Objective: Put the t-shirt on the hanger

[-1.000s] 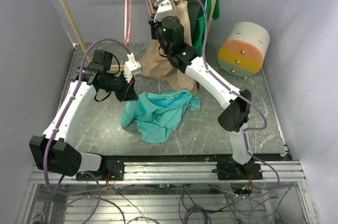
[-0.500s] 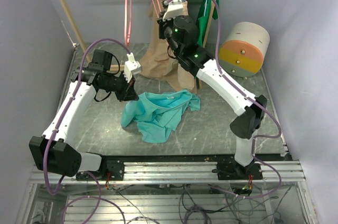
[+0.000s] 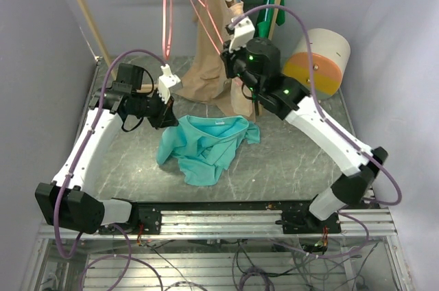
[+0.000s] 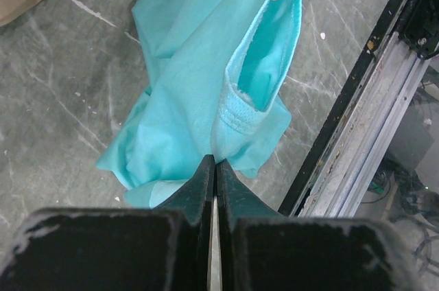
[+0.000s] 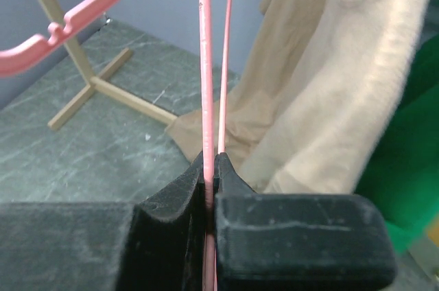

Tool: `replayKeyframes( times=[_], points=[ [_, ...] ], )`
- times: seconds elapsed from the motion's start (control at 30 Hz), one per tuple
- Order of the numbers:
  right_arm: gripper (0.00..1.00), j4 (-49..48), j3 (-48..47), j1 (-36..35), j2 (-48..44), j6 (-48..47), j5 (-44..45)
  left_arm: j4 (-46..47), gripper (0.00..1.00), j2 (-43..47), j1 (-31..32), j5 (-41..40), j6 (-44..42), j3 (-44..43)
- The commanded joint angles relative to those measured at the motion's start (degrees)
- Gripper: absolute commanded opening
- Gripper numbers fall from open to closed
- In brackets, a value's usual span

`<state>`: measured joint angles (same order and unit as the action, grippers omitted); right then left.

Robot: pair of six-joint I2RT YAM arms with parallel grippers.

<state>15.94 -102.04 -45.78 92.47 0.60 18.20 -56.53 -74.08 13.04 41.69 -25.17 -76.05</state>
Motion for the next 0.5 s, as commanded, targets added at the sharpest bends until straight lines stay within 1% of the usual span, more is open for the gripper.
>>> replayKeyframes(
  times=[0.0,0.17,0.37,0.47],
  points=[
    [0.0,10.8,1.0,-0.1,-7.0,0.6,-1.7,2.8,0.08,1.6,0.5,-2.8,4.0,-2.7],
    [0.0,26.4,0.0,-0.1,-13.0,0.3,-4.1,3.3,0.08,1.4,0.5,-6.5,6.4,-3.8],
    [0.0,41.3,-2.3,-0.1,-19.5,1.9,-6.7,3.1,0.08,0.3,0.6,-9.6,6.9,-5.9],
    [0.0,46.8,-3.0,-0.2,-22.1,2.7,-9.0,2.2,0.07,-0.9,0.6,-10.3,5.2,-6.7]
  ],
)
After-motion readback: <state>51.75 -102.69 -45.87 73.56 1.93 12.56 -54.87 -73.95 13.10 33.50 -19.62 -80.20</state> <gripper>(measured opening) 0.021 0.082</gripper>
